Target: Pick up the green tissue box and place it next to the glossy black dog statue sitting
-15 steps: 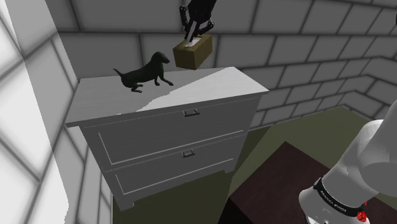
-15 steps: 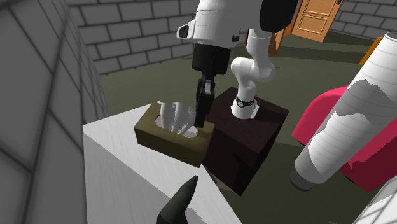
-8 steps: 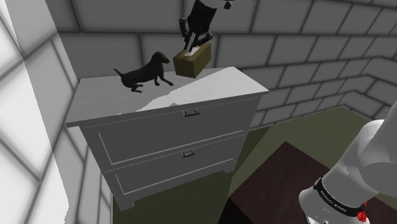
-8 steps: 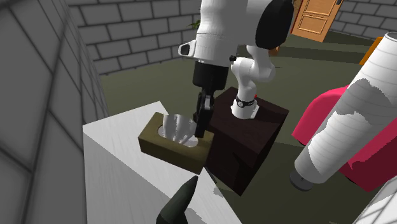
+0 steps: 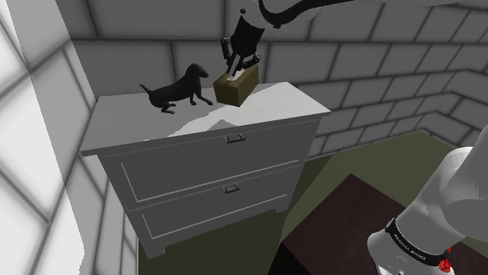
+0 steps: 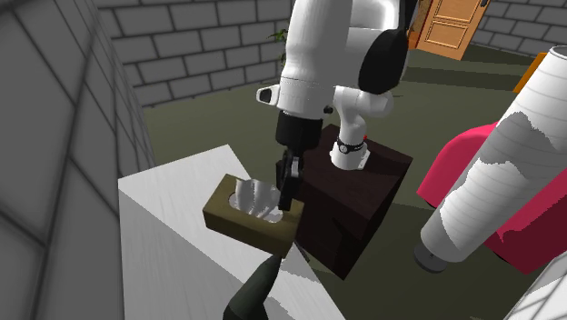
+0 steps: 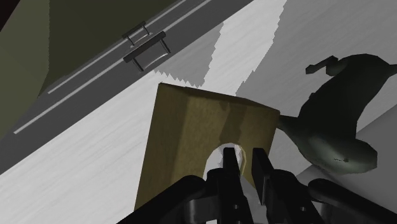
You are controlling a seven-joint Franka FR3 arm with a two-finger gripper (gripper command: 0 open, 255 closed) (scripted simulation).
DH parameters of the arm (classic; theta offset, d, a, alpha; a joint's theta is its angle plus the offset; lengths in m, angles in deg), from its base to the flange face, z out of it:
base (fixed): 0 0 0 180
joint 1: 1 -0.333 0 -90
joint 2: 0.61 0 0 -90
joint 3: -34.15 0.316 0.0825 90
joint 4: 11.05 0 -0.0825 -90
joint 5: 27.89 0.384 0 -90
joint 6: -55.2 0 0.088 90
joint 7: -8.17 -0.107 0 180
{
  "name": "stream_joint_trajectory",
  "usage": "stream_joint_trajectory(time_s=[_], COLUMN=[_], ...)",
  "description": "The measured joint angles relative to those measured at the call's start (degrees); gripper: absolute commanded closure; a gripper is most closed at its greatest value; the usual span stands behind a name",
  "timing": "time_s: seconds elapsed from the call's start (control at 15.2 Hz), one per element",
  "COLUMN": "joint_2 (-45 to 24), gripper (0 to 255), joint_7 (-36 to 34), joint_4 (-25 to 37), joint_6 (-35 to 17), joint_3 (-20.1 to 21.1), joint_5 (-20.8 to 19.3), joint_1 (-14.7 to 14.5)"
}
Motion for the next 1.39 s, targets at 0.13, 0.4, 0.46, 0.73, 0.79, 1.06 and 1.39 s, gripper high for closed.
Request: stream_joint_trajectory(time_s=[0.13,0.4,0.46,0.73,0.79,1.06,1.39], joint_2=[-0.30,-0.48,-0.62,-1.21,-1.41,-1.94,-1.92], gripper=[255,255,255,255,255,255,0], joint_7=[-0.04,0.01,-0.06,0.02,-0.07,-0.01,0.00], joint_4=[-1.25,-4.04,-4.59,-7.11,-7.71,-8.56,-8.62], joint_6=[-1.56,-4.52,-5.22,-8.31,-9.12,-10.52,-10.64], joint_3=[0.03,0.03,0.06,0.04,0.07,0.05,0.03], joint_5=[-0.05,-0.03,-0.07,-0.08,-0.14,-0.16,-0.16], joint_1=[-0.03,-0.03,-0.07,-0.06,-0.10,-0.08,-0.07])
